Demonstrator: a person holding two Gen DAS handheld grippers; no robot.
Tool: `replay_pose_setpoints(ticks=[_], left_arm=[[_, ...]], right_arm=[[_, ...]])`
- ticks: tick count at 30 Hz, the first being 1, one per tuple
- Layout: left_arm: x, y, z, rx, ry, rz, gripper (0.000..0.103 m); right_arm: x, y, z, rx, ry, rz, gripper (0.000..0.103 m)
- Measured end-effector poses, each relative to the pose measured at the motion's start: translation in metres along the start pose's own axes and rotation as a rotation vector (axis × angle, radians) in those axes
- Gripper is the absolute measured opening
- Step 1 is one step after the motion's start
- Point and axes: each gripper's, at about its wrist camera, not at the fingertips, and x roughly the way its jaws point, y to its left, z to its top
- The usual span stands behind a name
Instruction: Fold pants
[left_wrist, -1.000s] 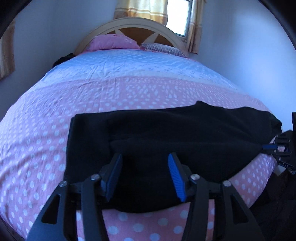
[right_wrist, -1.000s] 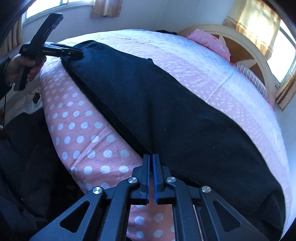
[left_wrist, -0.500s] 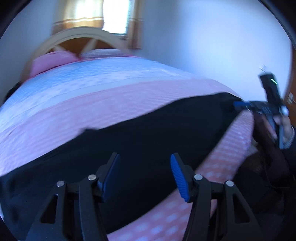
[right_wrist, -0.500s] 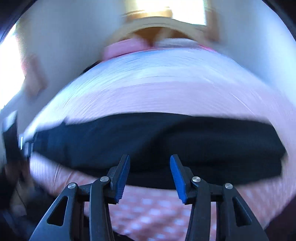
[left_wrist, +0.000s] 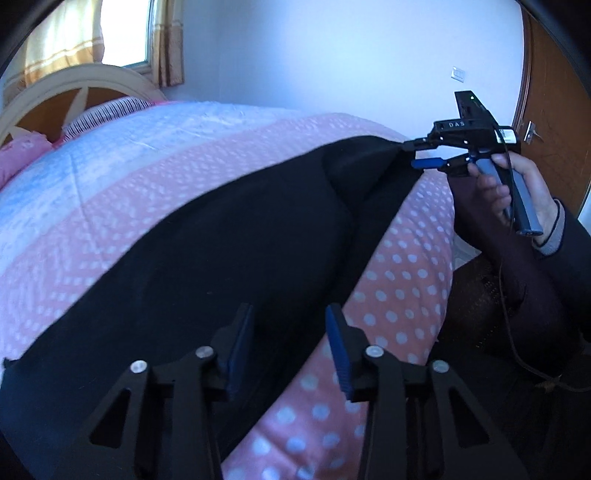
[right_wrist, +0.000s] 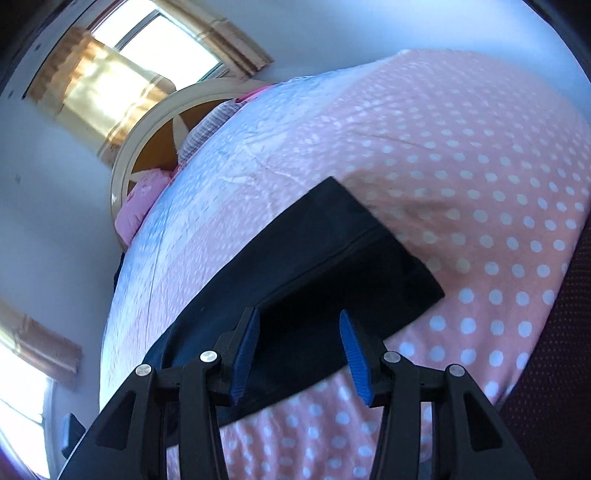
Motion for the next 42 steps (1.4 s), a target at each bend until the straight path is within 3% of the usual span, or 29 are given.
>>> replay_pose_setpoints(ticks=[3,5,6,8,10,15,17,19,22,23,25,26,31,35,38,42], left_arm=[[0.007,-0.007,0.001,0.037,0.022,0.031,0.032],[0.007,-0.005,0.004,0.031,0.029,0.033,0.012],[0.007,-0.002,0.006,0.011,0.035,0.024,0.009],[0.007,0.001,0.007,-0.011,0.044,0.01,0.006],[0.006,0.002,0.008,-0.016,0.053,0.002,0.005],[0.006,0.004,0.007,-0.031,0.054,0.005,0.004],[0.008,0.004,0.006,-0.032,0.051,0.007,0.004],[0.01,0.003,0.006,-0.035,0.048,0.005,0.004],[0.013,0.002,0.006,-0.039,0.046,0.003,0.004],[0.013,0.002,0.007,-0.039,0.046,0.003,0.004],[0.013,0.001,0.008,-0.038,0.045,0.003,0.004],[0.012,0.002,0.008,-0.037,0.042,0.001,0.003],[-0.009,0.005,0.013,-0.036,-0.018,-0.021,0.003],[-0.018,0.005,0.009,-0.028,-0.029,-0.047,0.003],[-0.009,0.004,-0.001,-0.025,0.002,-0.053,0.003],[0.002,0.003,-0.007,-0.036,0.03,-0.064,0.003]], right_arm=[[0.007,-0.015,0.014,0.042,0.004,0.004,0.047],[0.011,-0.015,0.019,0.04,0.0,0.004,0.047],[0.015,-0.013,0.023,0.039,-0.006,0.006,0.046],[0.017,-0.008,0.029,0.03,-0.011,0.008,0.034],[0.019,0.002,0.035,-0.001,-0.024,0.006,0.014],[0.01,0.015,0.04,-0.026,-0.049,0.012,0.014],[0.008,0.013,0.039,-0.021,-0.046,0.006,0.022],[0.007,0.003,0.036,0.001,-0.032,-0.002,0.057],[0.009,-0.008,0.032,0.041,-0.029,-0.001,0.058],[0.01,-0.008,0.032,0.032,-0.032,-0.015,0.057],[0.013,-0.007,0.032,0.012,-0.027,-0.04,0.031],[0.015,-0.005,0.033,0.003,-0.021,-0.046,0.003],[-0.01,0.015,0.047,-0.055,-0.092,0.029,0.003],[-0.042,0.027,0.033,-0.153,-0.15,0.044,0.003],[-0.037,0.013,0.014,-0.169,-0.11,-0.01,0.003],[-0.015,-0.026,0.005,-0.082,-0.051,-0.055,0.003]])
